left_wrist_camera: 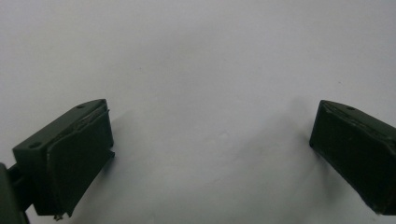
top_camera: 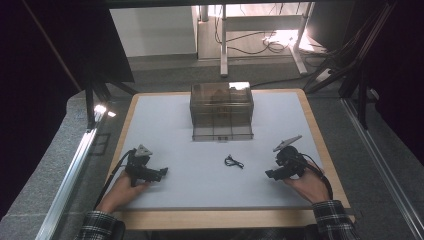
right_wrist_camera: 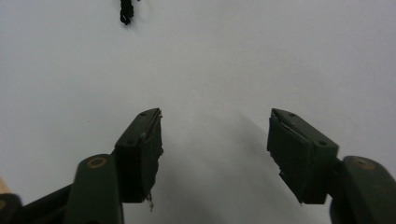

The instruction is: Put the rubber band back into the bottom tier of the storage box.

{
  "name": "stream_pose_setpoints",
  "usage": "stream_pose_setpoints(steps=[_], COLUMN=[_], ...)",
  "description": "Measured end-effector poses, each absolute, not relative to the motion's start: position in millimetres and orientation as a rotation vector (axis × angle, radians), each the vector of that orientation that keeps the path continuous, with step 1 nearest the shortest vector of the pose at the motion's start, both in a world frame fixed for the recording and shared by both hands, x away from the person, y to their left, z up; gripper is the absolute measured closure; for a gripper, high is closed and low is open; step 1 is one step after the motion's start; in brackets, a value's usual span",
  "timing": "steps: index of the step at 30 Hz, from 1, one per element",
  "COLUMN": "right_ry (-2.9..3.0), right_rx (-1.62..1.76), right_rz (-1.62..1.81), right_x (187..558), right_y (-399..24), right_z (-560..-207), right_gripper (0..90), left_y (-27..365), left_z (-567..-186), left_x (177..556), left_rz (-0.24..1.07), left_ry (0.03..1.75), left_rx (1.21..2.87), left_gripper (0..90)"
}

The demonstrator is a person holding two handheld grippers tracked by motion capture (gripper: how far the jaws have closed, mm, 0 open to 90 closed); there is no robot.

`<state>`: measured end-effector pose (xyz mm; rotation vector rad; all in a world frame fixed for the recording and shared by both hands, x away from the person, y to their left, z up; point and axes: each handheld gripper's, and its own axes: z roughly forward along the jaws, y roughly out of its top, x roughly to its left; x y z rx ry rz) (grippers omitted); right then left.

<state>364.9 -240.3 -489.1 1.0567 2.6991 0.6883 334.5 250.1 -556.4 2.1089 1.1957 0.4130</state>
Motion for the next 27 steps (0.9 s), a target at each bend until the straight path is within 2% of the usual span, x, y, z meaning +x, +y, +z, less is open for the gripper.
stream_pose_setpoints(steps=[6, 22, 27], right_ry=[2.719, 2.764, 2.792], right_rx=[1.047, 0.982, 0.952], right_rz=[0.65, 0.569, 0.519], right_x=[368, 376, 380], right_y=[-235, -218, -208], right_z=[-486, -482, -481], right_gripper=[42.1, 48.4, 53.5], left_y=[250, 250, 250], left_z=[-556, -556, -556], left_x=[334, 334, 334], left_rz=[0.413, 0.413, 0.413], left_ry=[1.196, 1.196, 1.196], left_rx=[2.109, 2.108, 2.108], left_gripper=[0.0, 0.0, 0.0])
